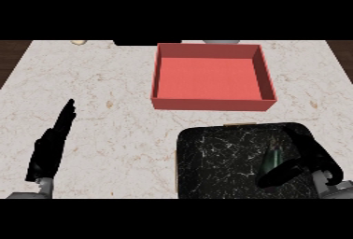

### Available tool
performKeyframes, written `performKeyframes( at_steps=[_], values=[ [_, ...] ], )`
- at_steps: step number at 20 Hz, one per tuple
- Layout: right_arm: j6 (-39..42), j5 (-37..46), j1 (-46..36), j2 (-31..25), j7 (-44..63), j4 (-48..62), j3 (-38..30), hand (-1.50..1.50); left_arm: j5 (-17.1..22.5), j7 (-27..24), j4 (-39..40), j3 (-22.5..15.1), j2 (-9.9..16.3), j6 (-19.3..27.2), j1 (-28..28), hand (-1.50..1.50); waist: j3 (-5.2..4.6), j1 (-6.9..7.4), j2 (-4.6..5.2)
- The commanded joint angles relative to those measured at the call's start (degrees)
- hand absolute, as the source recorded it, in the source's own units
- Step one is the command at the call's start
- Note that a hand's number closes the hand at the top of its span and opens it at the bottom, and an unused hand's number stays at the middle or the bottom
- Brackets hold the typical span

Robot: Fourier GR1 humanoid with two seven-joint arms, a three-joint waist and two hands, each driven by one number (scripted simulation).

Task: Pick the eggplant from the tray and place it in the cardboard box

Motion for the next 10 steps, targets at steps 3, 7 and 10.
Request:
performKeyframes(
  at_steps=[3, 7, 10],
  values=[
    [1.65, 1.44, 0.48, 2.64, 6.08, 0.78, -0.46, -1.5, -2.75, -0.54, -1.16, -0.81, -2.29, 0.84, 2.62, 0.0, 0.08, 0.06, 0.04],
    [3.4, 1.16, -0.03, 3.0, 7.33, 1.01, -0.18, -1.5, -1.09, -0.96, 1.31, 1.68, -1.09, -1.64, 0.44, 0.0, 0.06, -0.04, 0.07],
    [0.58, 2.19, 1.31, 5.92, 6.97, 0.24, 0.42, 1.5, -1.8, -1.54, 2.14, 1.31, -2.31, -1.47, 0.36, 0.0, 0.06, -0.11, 0.07]
  ],
)
